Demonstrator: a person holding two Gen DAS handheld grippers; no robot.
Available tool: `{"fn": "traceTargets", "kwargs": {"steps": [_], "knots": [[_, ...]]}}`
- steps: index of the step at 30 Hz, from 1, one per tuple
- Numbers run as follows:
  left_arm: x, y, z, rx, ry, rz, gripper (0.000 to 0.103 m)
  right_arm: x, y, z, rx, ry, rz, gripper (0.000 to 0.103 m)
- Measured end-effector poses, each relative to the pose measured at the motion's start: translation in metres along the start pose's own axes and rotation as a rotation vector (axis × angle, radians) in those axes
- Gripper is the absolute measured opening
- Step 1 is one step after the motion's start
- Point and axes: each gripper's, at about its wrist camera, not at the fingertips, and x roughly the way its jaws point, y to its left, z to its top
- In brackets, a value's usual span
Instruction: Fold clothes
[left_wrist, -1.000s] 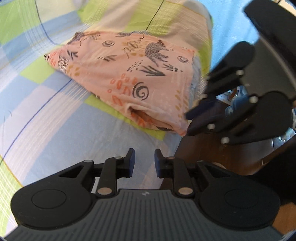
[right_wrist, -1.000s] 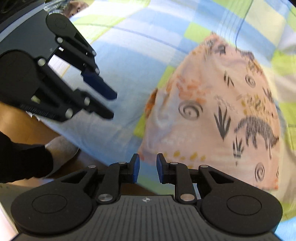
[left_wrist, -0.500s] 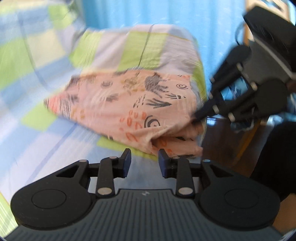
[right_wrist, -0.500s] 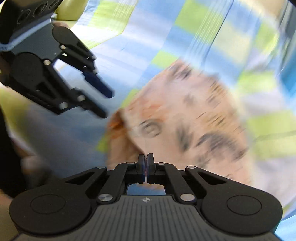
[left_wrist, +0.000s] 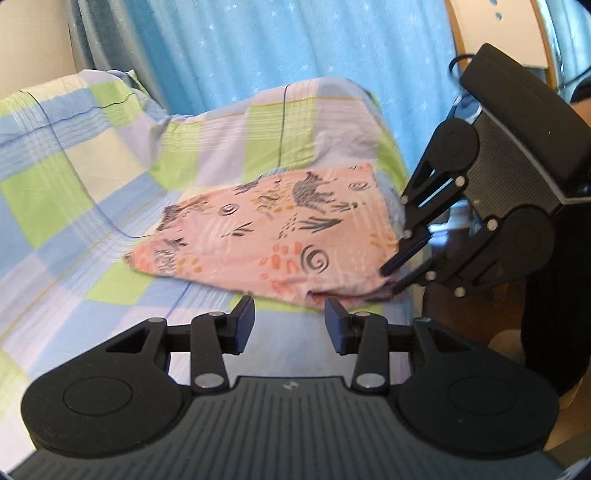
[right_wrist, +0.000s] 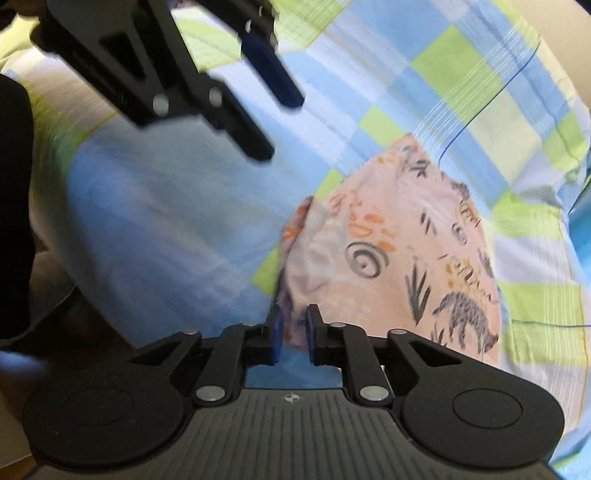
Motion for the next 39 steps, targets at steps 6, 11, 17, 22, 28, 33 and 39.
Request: {"fn": "traceTargets", "kwargs": {"steps": [6,11,17,22,28,33,39], "knots": [[-0.018,-0.020,0.008,0.137,0.010,0.044,0.049,0.010,0.021,-0.003,-0.088,0.029,-0.061,0.032],[0.006,-0.052,0.009,0.351,0.030,0.058,0.052,0.014,0.010,-0.013,-0.002,-0.002,-0.083,0.006],[0.051,-0.103,0.004,0.730,-0.003,0.113,0.062,-0.015,-0.008,-0.021,0.055,-0.072,-0.063,0.006],[0.082,-0.131,-0.004,1.023,-0.067,0.152,0.050,-0.031,-0.020,-0.022,0.082,-0.134,-0.036,0.006],[0.095,-0.113,0.017,0.836,-0.041,0.146,0.006,-0.047,-0.039,-0.052,0.158,-0.220,-0.027,0.034],[0.080,-0.069,0.047,0.480,-0.043,0.091,0.005,-0.020,-0.057,-0.087,0.115,-0.200,-0.157,0.056],[0.072,-0.051,0.061,0.421,-0.050,0.078,0.005,0.025,-0.064,-0.093,-0.035,-0.270,-0.353,0.057]]}}
